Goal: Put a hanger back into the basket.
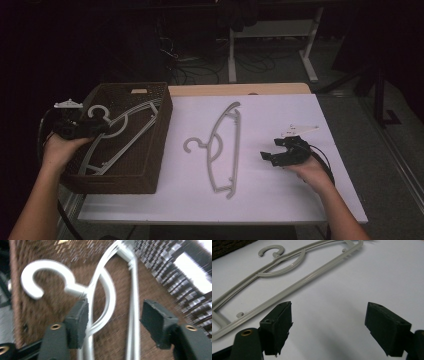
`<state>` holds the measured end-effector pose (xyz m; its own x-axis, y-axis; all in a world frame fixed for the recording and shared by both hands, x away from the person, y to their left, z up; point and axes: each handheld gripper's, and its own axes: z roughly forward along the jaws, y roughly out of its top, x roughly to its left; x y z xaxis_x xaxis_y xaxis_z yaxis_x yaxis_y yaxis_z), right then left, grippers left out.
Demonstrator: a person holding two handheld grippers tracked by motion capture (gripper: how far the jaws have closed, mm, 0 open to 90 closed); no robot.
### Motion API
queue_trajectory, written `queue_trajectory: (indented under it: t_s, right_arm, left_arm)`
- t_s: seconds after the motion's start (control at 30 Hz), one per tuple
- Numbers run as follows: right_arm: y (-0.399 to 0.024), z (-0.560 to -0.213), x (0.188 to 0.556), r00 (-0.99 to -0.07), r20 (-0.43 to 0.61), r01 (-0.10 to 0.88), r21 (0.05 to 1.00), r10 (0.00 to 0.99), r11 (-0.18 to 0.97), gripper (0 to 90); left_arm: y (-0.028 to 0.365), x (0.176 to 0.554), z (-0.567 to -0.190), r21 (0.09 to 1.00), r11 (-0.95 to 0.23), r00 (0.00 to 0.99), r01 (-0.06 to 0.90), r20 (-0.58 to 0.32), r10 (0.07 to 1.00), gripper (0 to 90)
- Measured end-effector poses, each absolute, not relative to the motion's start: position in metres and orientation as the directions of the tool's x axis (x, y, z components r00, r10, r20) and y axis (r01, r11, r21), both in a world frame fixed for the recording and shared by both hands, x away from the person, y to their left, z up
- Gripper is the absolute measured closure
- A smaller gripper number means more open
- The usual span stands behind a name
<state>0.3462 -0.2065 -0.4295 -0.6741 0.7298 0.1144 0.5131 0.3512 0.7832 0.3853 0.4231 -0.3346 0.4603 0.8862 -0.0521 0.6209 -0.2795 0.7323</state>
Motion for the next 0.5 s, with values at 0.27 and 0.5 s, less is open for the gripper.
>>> queue_trajectory:
  t_s: [0.27,0.5]
  right_arm:
    - [-0.207,-0.429,0.346,-0.674,0.114,0.512,0.785,0.730,0.350,20.8]
    - [-0.207,-0.427,0.346,-0.675,0.113,0.505,0.791,0.729,0.346,20.9]
  left_arm:
    - [0.370,0.382,-0.306,0.800,-0.261,0.559,0.541,-0.110,0.822,26.3]
    - [0.311,0.380,-0.293,0.838,-0.263,0.646,0.478,-0.132,0.752,23.4]
